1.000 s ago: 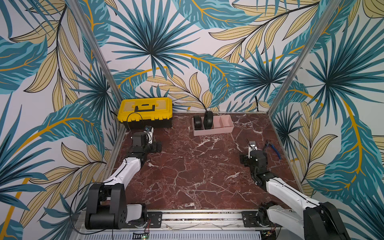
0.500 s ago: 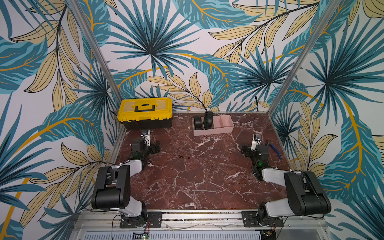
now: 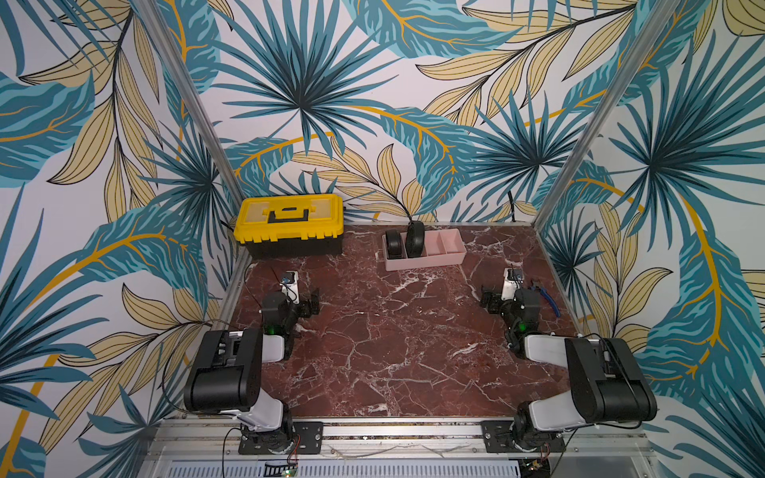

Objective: Place the belts into the storage roll
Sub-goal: Adjust the belt in the container.

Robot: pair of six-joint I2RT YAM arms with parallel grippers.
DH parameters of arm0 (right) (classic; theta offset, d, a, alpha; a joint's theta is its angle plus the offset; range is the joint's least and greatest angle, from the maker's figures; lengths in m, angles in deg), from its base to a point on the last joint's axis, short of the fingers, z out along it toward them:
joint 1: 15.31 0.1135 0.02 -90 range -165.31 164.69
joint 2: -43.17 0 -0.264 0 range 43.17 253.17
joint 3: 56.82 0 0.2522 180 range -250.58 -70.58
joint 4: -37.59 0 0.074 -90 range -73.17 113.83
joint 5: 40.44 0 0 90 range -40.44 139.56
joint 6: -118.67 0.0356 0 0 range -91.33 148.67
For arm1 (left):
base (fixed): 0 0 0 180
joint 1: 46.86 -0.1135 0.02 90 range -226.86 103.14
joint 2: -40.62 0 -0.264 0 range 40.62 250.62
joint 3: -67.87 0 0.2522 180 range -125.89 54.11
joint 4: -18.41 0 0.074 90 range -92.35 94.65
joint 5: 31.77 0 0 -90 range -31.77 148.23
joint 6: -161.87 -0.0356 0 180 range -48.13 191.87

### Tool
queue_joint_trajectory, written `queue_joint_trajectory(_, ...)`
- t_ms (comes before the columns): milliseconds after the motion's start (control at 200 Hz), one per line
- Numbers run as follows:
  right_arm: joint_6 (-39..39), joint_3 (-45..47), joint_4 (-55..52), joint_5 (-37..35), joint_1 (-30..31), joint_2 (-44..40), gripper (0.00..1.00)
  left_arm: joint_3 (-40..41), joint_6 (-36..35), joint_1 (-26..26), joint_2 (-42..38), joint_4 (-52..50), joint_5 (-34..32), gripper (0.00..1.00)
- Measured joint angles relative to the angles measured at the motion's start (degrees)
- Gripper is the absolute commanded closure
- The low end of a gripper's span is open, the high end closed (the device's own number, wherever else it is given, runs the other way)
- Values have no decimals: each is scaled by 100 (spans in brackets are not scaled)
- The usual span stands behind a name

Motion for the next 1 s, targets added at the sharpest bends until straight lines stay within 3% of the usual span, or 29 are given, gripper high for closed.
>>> queue_joint_trajectory(60,28,-13,-138,-122,0,-105,0,-17,0,2,0,74,-2,1)
queue_joint_trajectory(145,212,-417,-1329,-326,0,-678,1,-22,0,2,0,149,-20,0)
queue_joint_trajectory(235,826,-1646,-2769,-463,-15,-1207,1,-22,0,4,0,188,-35,1)
queue_joint_trajectory(386,1694,-3574,-3624,256,4,-1204,1,-22,0,4,0,212,-63,0)
queue_joint_trajectory(511,2061,-5536,-4522,706,387,74,17,-22,0,7,0,219,-83,0)
queue_joint_trajectory(631,2365,-6815,-4771,1027,894,1547,24,-22,0,7,0,223,-85,0)
queue_joint_trajectory(751,2796,-7591,-4905,1110,1263,2761,39,-22,2,7,0,225,-98,0)
queue_joint_trajectory(996,3477,-8159,-5042,1040,1725,4046,51,-22,4,7,0,227,-151,1)
